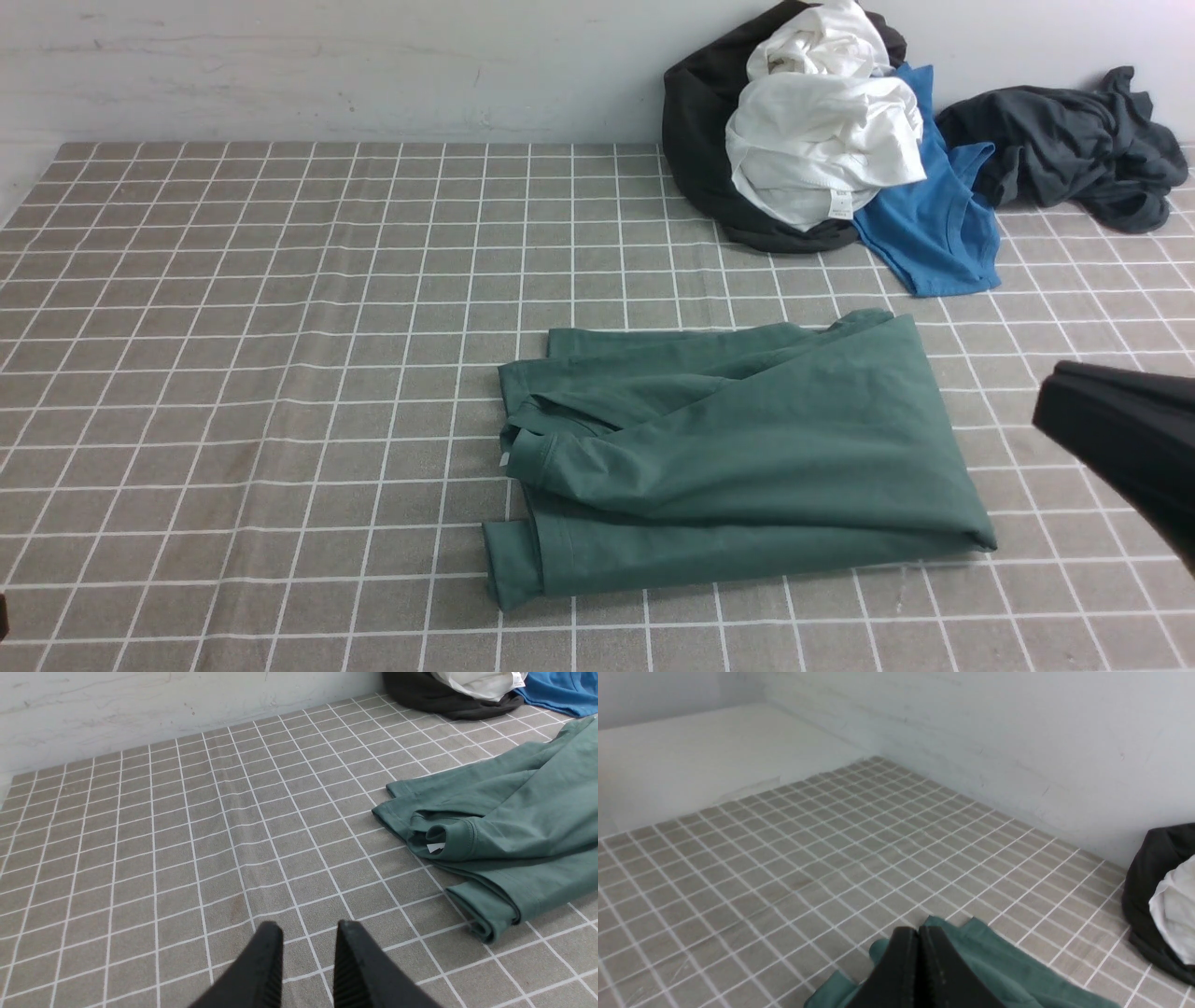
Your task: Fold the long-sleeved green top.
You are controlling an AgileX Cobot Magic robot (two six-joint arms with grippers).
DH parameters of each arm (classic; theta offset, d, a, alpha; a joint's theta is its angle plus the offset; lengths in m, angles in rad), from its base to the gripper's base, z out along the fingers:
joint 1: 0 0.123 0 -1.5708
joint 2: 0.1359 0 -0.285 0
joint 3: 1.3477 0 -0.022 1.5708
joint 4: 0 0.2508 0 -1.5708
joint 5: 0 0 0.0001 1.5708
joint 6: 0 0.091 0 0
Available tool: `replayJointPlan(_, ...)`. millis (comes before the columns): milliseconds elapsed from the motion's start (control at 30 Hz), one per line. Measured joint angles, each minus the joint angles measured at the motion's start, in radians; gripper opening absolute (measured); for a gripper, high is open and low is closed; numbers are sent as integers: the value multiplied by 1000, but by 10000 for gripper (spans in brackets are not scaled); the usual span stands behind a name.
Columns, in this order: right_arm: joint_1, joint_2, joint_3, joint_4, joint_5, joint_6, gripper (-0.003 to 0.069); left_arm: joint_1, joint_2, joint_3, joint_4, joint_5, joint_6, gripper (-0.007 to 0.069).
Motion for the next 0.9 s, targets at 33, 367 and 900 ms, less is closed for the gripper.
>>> replayJointPlan(33, -60, -58, 93, 22, -85, 3, -13, 0, 0, 0, 0, -1, 0, 150)
replayJointPlan(367, -496, -423, 502, 87, -218, 15, -14, 0, 0, 0, 0, -2, 0, 150)
replayJointPlan(900, -715, -565, 572, -138, 105, 346, -14, 0, 0, 0, 0, -4, 0, 150)
